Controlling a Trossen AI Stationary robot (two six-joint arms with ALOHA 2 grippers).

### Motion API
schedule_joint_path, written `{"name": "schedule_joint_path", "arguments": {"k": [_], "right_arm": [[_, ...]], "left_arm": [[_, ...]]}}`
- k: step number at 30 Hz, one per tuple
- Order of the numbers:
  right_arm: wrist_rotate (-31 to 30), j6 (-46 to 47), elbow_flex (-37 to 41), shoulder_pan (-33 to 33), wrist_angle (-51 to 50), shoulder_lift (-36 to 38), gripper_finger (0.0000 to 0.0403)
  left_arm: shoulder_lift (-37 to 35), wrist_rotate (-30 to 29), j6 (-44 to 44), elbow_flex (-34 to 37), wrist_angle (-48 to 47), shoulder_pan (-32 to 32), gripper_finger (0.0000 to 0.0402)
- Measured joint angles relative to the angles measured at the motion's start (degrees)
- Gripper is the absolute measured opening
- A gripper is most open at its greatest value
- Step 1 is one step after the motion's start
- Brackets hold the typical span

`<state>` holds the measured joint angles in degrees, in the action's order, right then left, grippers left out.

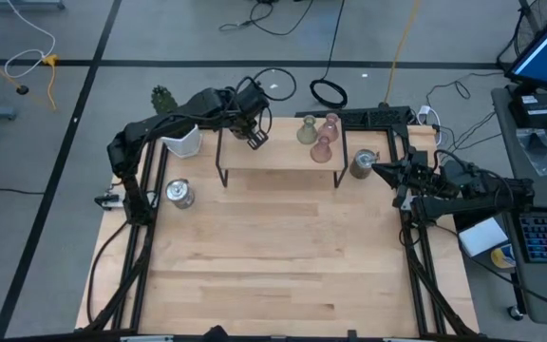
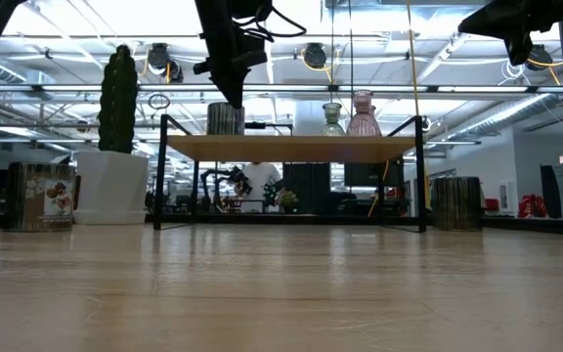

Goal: Pick & Place candle stick holders
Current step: Put the orange scented candle on the shelf

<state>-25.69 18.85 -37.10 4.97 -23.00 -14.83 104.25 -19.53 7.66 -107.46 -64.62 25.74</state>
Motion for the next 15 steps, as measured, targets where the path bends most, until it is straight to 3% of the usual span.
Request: {"name": "schedule_joint_path", "arguments": {"k": [15], "right_arm": [[0.0, 0.0, 0.0, 0.0, 0.0, 0.0, 0.0004]], "left_arm": [[0.0, 0.5, 0.6, -0.9, -0.8, 0.0, 0.0000]]}}
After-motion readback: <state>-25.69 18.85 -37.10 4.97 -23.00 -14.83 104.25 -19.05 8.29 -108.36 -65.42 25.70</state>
